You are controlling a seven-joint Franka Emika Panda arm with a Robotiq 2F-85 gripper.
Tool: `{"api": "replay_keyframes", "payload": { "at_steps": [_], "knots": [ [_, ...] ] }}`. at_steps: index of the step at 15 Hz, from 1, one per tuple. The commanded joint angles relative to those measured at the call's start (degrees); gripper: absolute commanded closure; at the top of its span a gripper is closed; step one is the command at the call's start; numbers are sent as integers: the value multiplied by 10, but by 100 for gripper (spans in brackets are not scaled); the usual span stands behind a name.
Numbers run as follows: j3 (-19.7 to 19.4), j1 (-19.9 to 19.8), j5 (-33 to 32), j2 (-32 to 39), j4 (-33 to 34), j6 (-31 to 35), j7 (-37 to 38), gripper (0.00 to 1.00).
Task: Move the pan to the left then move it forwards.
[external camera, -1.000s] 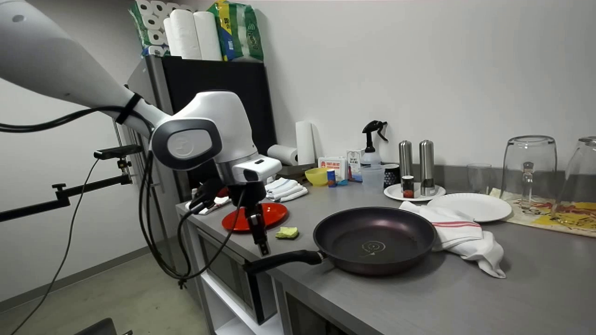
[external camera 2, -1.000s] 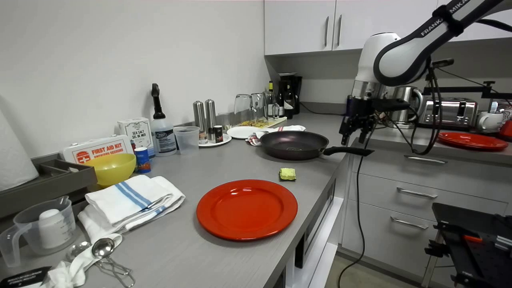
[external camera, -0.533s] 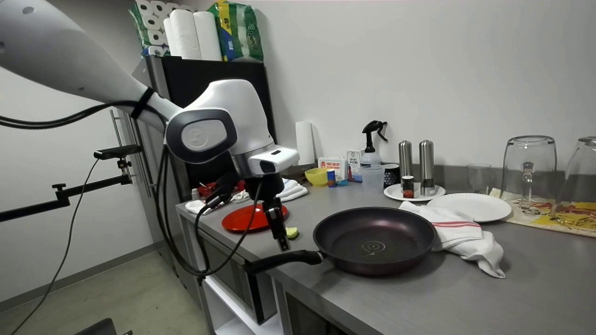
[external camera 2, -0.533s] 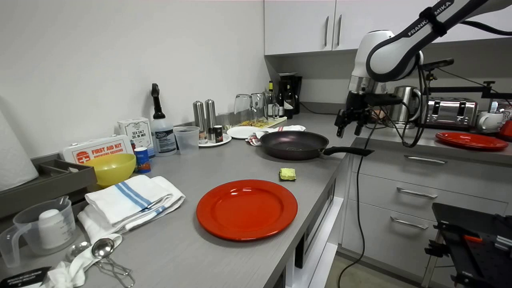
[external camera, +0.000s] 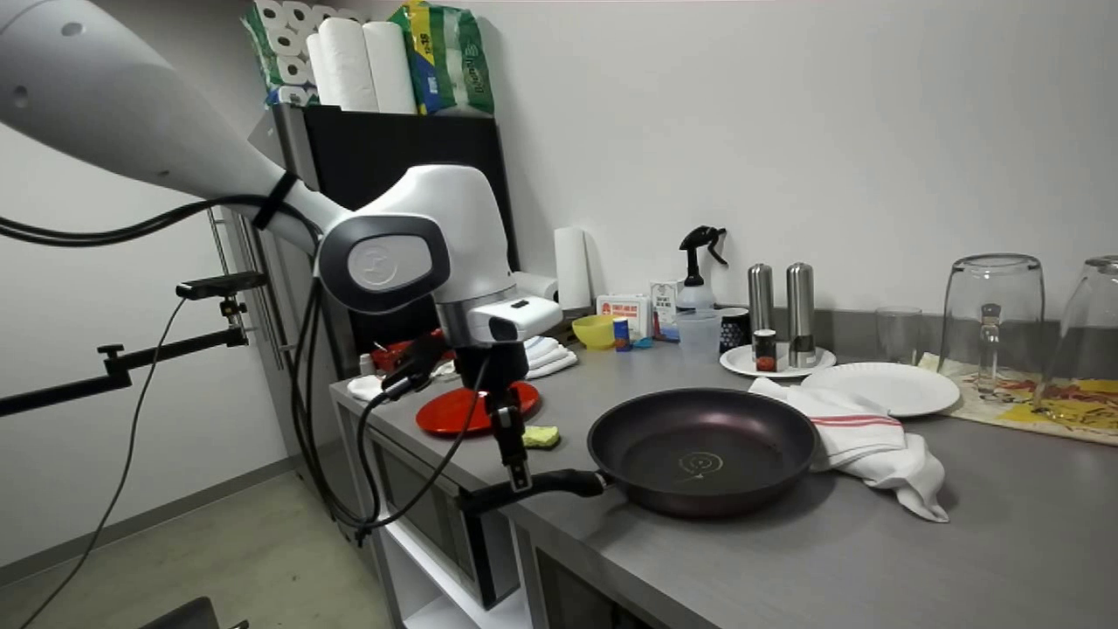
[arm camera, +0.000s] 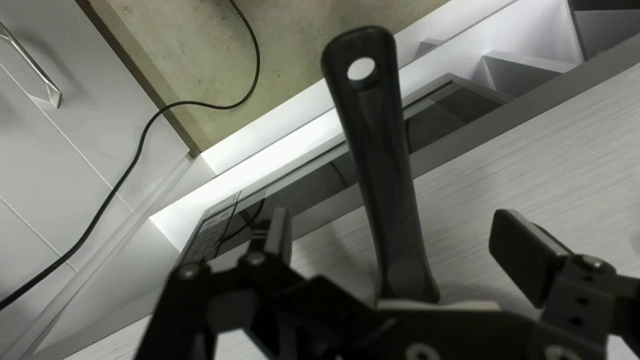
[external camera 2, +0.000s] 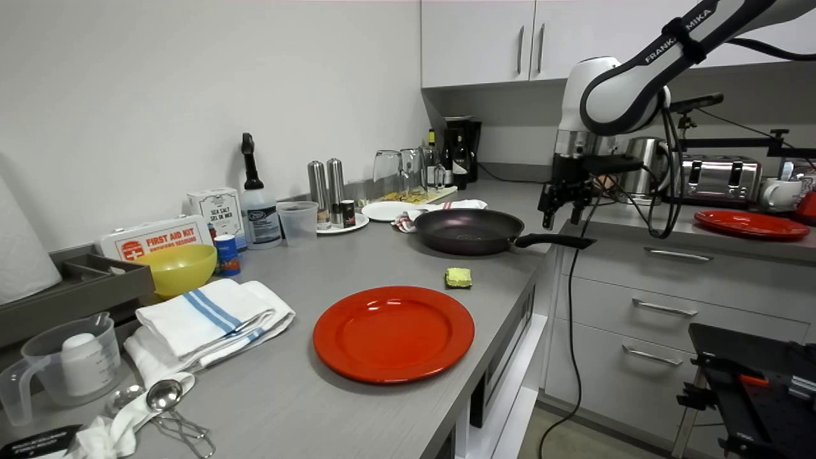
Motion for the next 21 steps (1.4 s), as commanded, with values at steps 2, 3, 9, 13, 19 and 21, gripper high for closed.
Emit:
{"api": "replay_keyframes", "payload": {
  "at_steps": [2,3,9,13,19,21],
  "knots": [
    [-2,4,-11,2,15,-49,-47,0],
    [-2,5,-11,2,15,-54,-56,0],
    [-1,7,-9,-2,2,-38,-107,0],
    [0,9,-12,4,-3,-32,-105,0],
    [2,13,-12,22,-3,-16,-99,0],
    [2,13,-13,27,-2,-12,-97,0]
  ]
}}
